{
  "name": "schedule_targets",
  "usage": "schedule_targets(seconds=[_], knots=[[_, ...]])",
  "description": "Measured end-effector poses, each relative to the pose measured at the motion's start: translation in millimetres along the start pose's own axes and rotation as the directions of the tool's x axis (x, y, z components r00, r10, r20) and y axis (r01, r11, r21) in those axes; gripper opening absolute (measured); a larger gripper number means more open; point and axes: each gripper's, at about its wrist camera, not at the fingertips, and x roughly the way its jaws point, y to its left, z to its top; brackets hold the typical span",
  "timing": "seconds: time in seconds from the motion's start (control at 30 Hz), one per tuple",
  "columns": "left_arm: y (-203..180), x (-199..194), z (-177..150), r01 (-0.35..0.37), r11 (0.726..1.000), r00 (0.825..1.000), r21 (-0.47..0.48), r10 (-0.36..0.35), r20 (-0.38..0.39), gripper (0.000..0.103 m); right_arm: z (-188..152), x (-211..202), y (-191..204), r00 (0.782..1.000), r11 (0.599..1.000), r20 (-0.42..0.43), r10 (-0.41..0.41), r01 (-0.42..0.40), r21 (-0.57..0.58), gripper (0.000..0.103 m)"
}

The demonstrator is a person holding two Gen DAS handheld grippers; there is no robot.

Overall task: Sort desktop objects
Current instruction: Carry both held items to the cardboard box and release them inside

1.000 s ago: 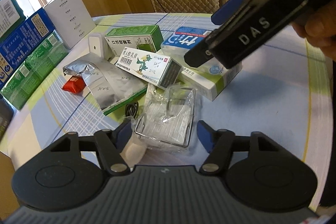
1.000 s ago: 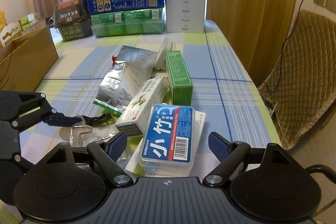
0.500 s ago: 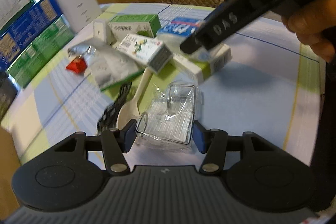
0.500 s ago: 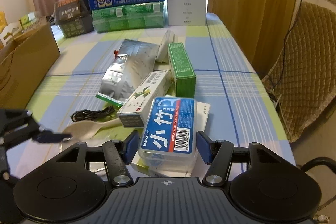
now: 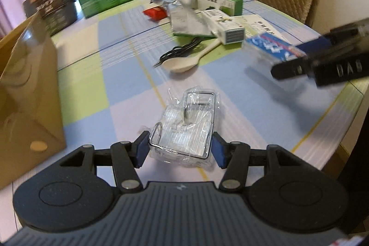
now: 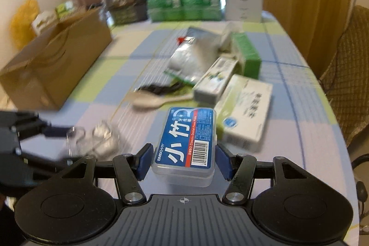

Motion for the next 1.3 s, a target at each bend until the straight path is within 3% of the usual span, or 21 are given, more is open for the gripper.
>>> schedule_targets(seconds=[0.27,0.47,0.53,0.63,0.8,0.83,0.87,1.3], knots=[[8.7,-1.4,-9.0,0.016,1.000,0.999,0.010,-0.016,0.045,0.065,-4.6,15.0,4.2,0.999,0.999,-0.042,-0.030,0.029,-0.023,0.057],[-2.4,6.0,-9.2,-0.001,0.991,0.998,0.131,-0.007,0.061,0.070,-4.1,21.9,3.4,0.998,0.999,-0.057,-0.035,0.035,-0.005,0.069],[-1.9,7.4,-9.0,0.001,0.992,0.998,0.130,-0.010,0.066,0.068,-3.2,24.5,2.1,0.998,0.999,-0.062,-0.031,0.031,0.010,0.069],[1.7,8.9,-7.4,0.009,0.994,0.998,0.106,-0.016,0.065,0.055,-2.3,26.6,2.5,0.998,1.000,-0.065,-0.022,0.023,0.016,0.069],[2.5,7.3,-6.2,0.018,0.995,0.998,0.093,-0.024,0.065,0.050,-2.2,30.1,4.0,0.997,1.000,-0.069,-0.024,0.024,0.010,0.068],[3.2,6.8,-6.0,0.022,0.997,0.998,0.080,-0.027,0.061,0.050,-2.2,30.5,4.2,0.997,1.000,-0.069,-0.028,0.028,0.007,0.057],[4.0,6.2,-6.2,0.022,0.998,0.998,0.066,-0.026,0.060,0.050,-2.3,30.8,4.4,0.997,1.000,-0.070,-0.030,0.030,0.005,0.055],[17.7,-27.6,15.4,-0.019,1.000,0.990,-0.024,0.022,0.139,0.050,13.1,5.1,11.8,0.999,1.000,0.047,-0.013,0.012,0.025,0.054]])
